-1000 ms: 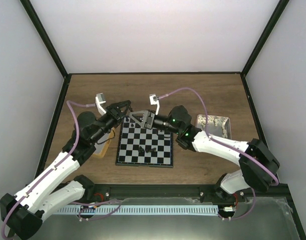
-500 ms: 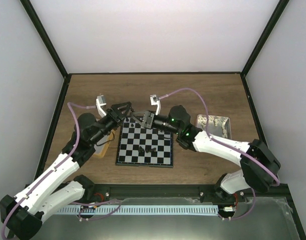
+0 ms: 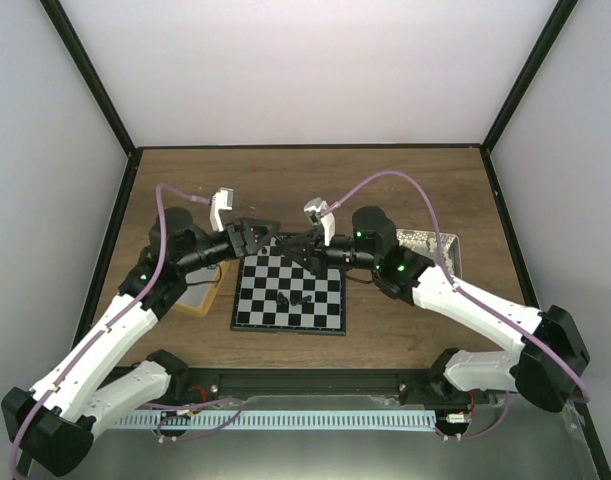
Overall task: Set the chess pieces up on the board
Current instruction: Pick up the chess piece from the chessboard.
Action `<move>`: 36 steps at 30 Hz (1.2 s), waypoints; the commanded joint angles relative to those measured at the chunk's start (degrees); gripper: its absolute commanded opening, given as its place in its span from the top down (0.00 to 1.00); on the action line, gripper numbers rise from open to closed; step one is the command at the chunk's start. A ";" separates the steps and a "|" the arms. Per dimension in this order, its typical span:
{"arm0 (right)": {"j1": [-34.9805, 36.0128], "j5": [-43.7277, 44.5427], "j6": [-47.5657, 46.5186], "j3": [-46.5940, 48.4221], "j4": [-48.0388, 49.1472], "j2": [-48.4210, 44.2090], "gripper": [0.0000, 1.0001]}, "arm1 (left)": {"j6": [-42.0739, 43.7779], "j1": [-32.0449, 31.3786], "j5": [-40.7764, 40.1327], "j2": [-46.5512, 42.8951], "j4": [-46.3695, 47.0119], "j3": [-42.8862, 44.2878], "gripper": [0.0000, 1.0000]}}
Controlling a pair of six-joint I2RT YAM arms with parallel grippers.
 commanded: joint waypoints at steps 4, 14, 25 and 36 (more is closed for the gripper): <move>-0.36 -2.19 -14.64 2.44 -9.75 -4.24 0.99 | 1.79 0.91 17.85 1.52 4.17 -0.11 0.27; -0.45 -1.75 -17.58 3.98 -12.60 -3.67 0.99 | 4.25 1.23 19.26 3.32 3.27 0.30 0.69; -0.40 -0.76 2.82 -3.64 2.92 -8.94 0.61 | -1.84 1.18 15.49 1.45 15.34 -4.29 0.92; -0.40 4.03 41.82 -14.92 37.14 -7.77 0.42 | -12.75 1.19 10.14 -0.87 31.84 -8.58 0.92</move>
